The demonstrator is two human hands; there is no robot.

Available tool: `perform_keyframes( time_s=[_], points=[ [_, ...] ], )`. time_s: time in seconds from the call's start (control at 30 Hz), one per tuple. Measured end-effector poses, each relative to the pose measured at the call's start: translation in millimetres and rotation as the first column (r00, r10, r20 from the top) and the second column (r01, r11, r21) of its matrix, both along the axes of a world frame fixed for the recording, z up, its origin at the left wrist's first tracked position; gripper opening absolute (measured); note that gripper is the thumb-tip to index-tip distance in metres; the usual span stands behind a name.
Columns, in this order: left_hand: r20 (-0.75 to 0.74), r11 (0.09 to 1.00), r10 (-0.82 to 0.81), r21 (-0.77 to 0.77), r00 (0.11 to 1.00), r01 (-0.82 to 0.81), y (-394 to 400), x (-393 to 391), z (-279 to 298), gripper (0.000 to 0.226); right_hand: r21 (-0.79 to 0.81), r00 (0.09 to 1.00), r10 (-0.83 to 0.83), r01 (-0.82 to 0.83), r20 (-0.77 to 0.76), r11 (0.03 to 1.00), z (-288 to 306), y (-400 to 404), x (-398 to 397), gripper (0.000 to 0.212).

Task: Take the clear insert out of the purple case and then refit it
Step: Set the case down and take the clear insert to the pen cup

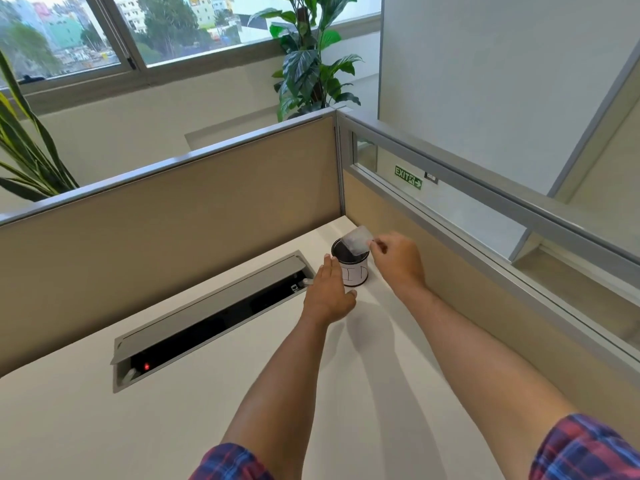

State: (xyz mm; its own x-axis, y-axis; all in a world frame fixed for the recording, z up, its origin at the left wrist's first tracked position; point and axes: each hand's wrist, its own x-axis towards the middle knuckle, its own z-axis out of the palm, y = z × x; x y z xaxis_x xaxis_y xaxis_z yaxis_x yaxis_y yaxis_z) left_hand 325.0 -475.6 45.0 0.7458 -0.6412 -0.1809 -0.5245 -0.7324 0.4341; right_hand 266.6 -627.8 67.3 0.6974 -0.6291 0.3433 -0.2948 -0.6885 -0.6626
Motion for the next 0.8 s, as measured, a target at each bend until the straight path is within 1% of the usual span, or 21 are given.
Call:
perform_keyframes(
  time_s=[0.07,0.13,0.2,0.27,0.33,0.4,0.5,0.63,0.8],
  points=[
    [-0.014,0.998,0.018,-0.057,1.0,-0.018,3,-4,4,0.088,0.241,0.992,-0.103,0.083,0.075,0.967,1,2,-6,0.02],
    [-0.045,0.989,0.043,-0.139,0.998,-0.049,7,-9,9,0.088,0.444,0.979,-0.176,0.113,0.103,0.889,-1,5,-12,0.023],
    [-0.075,0.96,0.08,-0.262,0.994,-0.097,11,-15,12,0.083,0.585,0.973,-0.206,0.108,0.103,0.804,-2,12,-21,0.028],
    [-0.108,0.915,0.125,-0.371,0.986,-0.157,17,-26,15,0.079,0.676,0.976,-0.192,0.076,0.098,0.733,-5,19,-31,0.03],
    [-0.159,0.88,0.143,-0.432,0.977,-0.199,27,-37,17,0.086,0.727,0.981,-0.165,0.04,0.102,0.685,-7,31,-42,0.031],
    [-0.198,0.87,0.168,-0.43,0.966,-0.24,39,-47,17,0.095,0.755,0.983,-0.158,0.035,0.092,0.654,-9,45,-55,0.028],
    [-0.211,0.847,0.216,-0.446,0.953,-0.29,64,-61,17,0.087,0.79,0.984,-0.161,0.044,0.069,0.611,-14,70,-74,0.023],
    [-0.229,0.829,0.254,-0.449,0.94,-0.333,104,-78,17,0.08,0.836,0.99,-0.131,0.033,0.047,0.547,-16,106,-93,0.021],
    [-0.306,0.772,0.308,-0.473,0.901,-0.425,164,-115,10,0.073,0.86,0.998,-0.057,0.017,0.014,0.511,-23,158,-125,0.021]
  ],
)
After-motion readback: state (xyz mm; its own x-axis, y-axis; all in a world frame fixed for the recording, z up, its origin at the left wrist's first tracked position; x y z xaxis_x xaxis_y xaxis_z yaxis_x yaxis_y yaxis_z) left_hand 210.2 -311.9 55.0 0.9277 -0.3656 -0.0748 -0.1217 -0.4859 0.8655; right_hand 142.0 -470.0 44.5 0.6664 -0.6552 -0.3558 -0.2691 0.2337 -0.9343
